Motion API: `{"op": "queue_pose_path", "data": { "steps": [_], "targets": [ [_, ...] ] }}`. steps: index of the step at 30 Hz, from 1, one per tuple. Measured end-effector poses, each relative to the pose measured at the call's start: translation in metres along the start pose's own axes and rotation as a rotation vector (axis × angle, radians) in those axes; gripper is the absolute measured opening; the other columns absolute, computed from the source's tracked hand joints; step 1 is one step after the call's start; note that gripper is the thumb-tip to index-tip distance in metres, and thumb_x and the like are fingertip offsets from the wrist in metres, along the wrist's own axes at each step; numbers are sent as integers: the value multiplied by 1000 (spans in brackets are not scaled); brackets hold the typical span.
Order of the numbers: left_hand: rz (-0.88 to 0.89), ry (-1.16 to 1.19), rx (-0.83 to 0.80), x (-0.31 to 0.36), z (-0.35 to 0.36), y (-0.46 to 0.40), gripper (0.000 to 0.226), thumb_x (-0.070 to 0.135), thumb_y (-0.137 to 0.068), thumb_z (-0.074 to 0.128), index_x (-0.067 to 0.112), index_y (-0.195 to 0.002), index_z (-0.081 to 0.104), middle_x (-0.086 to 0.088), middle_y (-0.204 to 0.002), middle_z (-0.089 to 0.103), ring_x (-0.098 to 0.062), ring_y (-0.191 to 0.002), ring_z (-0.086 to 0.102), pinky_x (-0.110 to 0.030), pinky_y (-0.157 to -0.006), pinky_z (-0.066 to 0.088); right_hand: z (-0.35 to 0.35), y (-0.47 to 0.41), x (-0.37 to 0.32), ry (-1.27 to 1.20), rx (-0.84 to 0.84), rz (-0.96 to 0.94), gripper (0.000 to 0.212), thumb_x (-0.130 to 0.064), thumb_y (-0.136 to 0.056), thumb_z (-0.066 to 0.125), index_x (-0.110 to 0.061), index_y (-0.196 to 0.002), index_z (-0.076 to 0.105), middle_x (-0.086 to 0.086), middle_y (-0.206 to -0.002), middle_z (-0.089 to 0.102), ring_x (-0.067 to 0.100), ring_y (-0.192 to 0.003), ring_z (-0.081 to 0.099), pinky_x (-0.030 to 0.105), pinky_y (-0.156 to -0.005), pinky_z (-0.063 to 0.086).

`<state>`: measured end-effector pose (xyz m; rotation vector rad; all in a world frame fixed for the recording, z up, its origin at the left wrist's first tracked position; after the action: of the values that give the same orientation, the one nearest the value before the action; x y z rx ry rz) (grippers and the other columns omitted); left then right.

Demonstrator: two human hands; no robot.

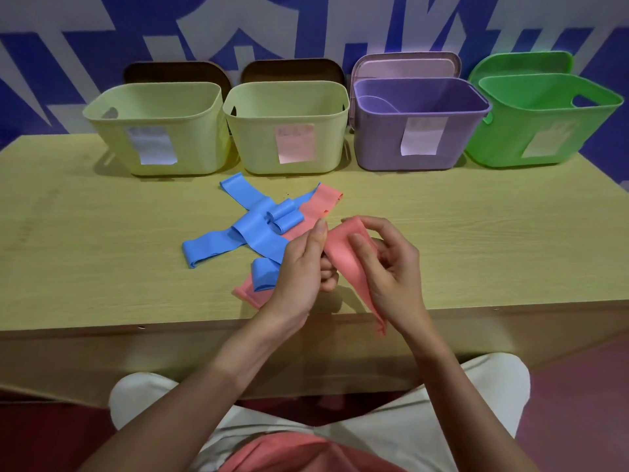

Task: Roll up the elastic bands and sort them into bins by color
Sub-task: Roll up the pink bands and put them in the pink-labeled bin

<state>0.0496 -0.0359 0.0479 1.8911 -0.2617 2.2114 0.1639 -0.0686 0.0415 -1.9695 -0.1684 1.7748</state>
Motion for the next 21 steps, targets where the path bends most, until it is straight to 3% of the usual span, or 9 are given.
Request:
{"op": "queue_pose_path", "data": {
  "steps": [3, 5, 10, 16, 18, 21],
  "targets": [
    [-29, -55, -62, -2, -3, -3, 38, 34, -102, 35, 1, -87, 46, 10, -48, 22, -5, -42, 21, -19, -41, 21, -2, 1, 0, -54, 10, 35, 3, -6, -93, 58, -8, -95, 59, -8, -57, 60, 0, -46, 45, 14, -45, 31],
    [-4, -116, -89, -3, -7, -5, 33, 33, -101, 35, 8, -81, 42, 13, -48, 26, -3, -41, 24, -18, -41, 22, -3, 3, 1, -65, 23, 44, 4, -9, -93, 59, -12, -91, 58, 0, -58, 58, 6, -47, 45, 19, -44, 32],
    [140, -344, -104, -10, -16, -2, 55, 53, -95, 36, 3, -72, 41, 14, -53, 33, -6, -51, 32, -24, -51, 28, -2, 5, 5, -72, 22, 56, 7, -13, -91, 59, -14, -86, 55, -10, -56, 58, 0, -47, 45, 15, -45, 32],
    [351, -640, -114, -11, -18, 2, 47, 45, -97, 30, 7, -71, 39, -4, -58, 34, -18, -54, 34, -47, -54, 34, -2, 7, 11, -44, 21, 71, 13, -23, -89, 60, -11, -85, 56, -11, -52, 50, 0, -46, 38, 14, -45, 28],
    [331, -613, -92, -12, -17, 3, 42, 38, -99, 31, 9, -70, 39, 7, -54, 33, -12, -50, 31, -39, -50, 30, -2, 7, 9, -55, -17, 81, 18, -25, -87, 59, -8, -94, 58, -10, -55, 56, -1, -46, 43, 13, -44, 31],
    [176, -363, -76, -12, -12, 5, 38, 29, -103, 33, 13, -69, 35, 13, -46, 29, -4, -43, 25, -22, -45, 26, -3, 8, 7, -66, -58, 64, 29, -23, -88, 59, -5, -111, 58, -10, -55, 58, -1, -45, 44, 12, -44, 31]
  ]
}}
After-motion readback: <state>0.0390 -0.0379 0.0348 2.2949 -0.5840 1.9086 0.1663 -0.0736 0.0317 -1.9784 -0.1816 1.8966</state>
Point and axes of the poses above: each hand's wrist, its own y-axis away from the middle knuckle, its own z-axis out of the palm, x = y × z, the point moved 2 cm from there along -y, towards the middle knuckle
